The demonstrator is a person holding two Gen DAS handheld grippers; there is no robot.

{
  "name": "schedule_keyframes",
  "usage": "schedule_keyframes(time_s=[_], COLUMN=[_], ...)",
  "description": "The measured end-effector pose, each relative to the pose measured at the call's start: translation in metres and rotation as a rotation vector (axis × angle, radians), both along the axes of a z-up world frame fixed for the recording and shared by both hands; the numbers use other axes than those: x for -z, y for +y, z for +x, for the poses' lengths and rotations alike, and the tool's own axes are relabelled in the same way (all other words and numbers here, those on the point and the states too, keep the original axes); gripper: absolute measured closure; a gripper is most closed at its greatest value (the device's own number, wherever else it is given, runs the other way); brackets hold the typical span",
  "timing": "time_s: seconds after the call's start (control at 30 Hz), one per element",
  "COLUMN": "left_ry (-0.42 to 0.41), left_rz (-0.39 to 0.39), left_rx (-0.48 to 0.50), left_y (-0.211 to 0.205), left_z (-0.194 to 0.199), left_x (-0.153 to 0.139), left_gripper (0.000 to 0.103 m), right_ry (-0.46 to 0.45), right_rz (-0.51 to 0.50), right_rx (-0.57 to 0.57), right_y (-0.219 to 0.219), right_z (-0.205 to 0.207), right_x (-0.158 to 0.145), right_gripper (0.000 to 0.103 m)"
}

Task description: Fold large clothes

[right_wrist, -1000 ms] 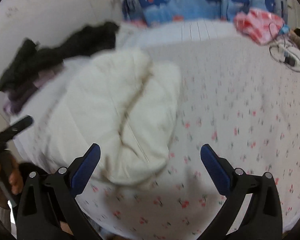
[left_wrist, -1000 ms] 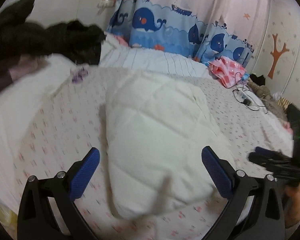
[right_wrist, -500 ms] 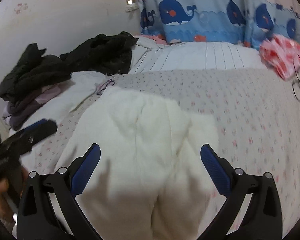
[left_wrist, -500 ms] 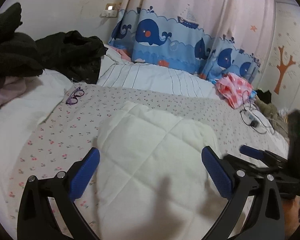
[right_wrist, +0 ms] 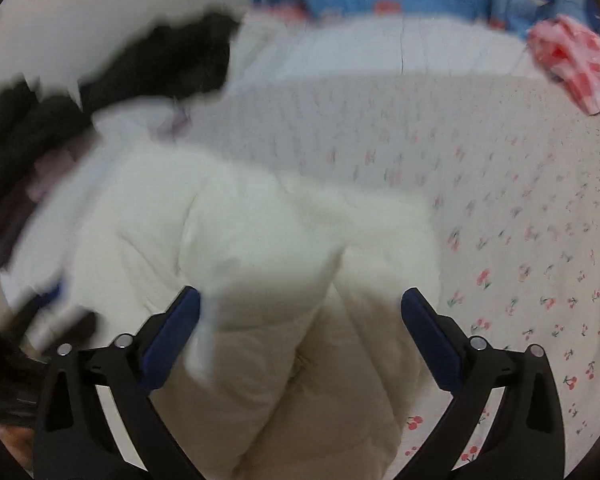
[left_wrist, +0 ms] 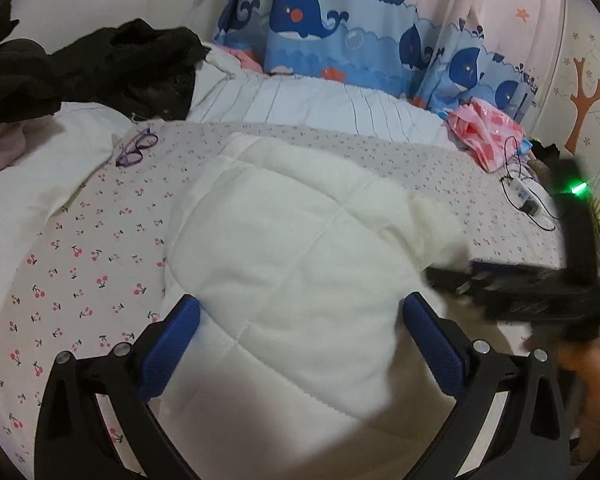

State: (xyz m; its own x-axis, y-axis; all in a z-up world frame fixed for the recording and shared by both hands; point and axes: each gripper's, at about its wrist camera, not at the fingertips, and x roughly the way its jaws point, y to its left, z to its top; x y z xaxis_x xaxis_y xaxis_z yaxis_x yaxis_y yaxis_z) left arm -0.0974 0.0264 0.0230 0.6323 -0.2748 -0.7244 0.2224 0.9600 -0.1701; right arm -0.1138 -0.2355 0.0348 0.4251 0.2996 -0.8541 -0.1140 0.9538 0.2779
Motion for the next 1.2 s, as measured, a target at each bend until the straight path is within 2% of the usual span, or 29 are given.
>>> schedule_keyframes(time_s=[0.07,0.17,0.27,0.33,0.4,0.47,0.53,0.6,0.7,0.73,0.77,0.83,0.9,0.97,1.03,1.1,1.13,1.2], left_ry=[0.0,-0.022,0.048,0.139,0.212,0.26,0.312,0.304,0.315,0.321,0.317,0.28,0.249,0.215,0.183,0.167,0.172,0.214], left_rz=[-0.028,-0.147,-0.255,-0.351,-0.406,-0.417,-0.466,-0.454,-0.433,-0.433,-0.425,-0.415,-0.413,-0.453,-0.477,-0.451,-0.414,-0.328], left_rx=[-0.004,-0.056,-0.108,-0.138,-0.123,-0.089,-0.013,0.001,0.007,0.016,0.021,0.04,0.045,0.061,0.084,0.095,0.088,0.058], left_y=[0.006,0.033,0.065,0.088,0.098,0.1,0.093,0.085,0.077,0.074,0.071,0.062,0.057,0.053,0.044,0.033,0.025,0.012], left_z=[0.0,-0.002,0.007,0.015,0.02,0.022,0.021,0.019,0.022,0.023,0.022,0.018,0.017,0.014,0.011,0.01,0.011,0.017], left_x=[-0.009,-0.025,-0.018,-0.002,0.014,0.029,0.043,0.048,0.05,0.048,0.045,0.033,0.023,0.009,-0.008,-0.018,-0.018,-0.006], left_gripper=[0.006,0.006,0.006,0.006,0.006,0.006,0.006,0.006,0.005,0.005,0.005,0.006,0.006,0.006,0.006,0.006,0.006,0.005], right_ry=[0.039,0.05,0.118,0.201,0.257,0.306,0.331,0.367,0.385,0.391,0.391,0.36,0.324,0.26,0.187,0.141,0.146,0.226], right_rz=[0.091,0.278,0.439,0.534,0.6,0.599,0.599,0.663,0.732,0.787,0.889,0.976,0.995,1.072,1.086,1.046,1.022,0.954], right_rx=[0.024,0.1,0.196,0.254,0.265,0.266,0.228,0.185,0.188,0.186,0.171,0.132,0.112,0.071,0.018,-0.013,-0.001,0.096], right_y=[-0.013,-0.047,-0.084,-0.103,-0.108,-0.104,-0.095,-0.079,-0.071,-0.07,-0.065,-0.058,-0.059,-0.067,-0.073,-0.079,-0.083,-0.097], right_z=[0.004,-0.003,-0.01,-0.011,-0.008,-0.009,-0.008,-0.004,-0.001,0.001,0.003,0.006,0.007,0.006,0.003,-0.001,-0.001,0.0], right_x=[0.001,-0.003,0.015,0.039,0.053,0.064,0.068,0.076,0.085,0.087,0.091,0.086,0.075,0.057,0.032,0.014,0.015,0.038], right_gripper=[0.006,0.006,0.006,0.006,0.006,0.006,0.006,0.006,0.006,0.006,0.006,0.006,0.006,0.006,0.006,0.006,0.006,0.006])
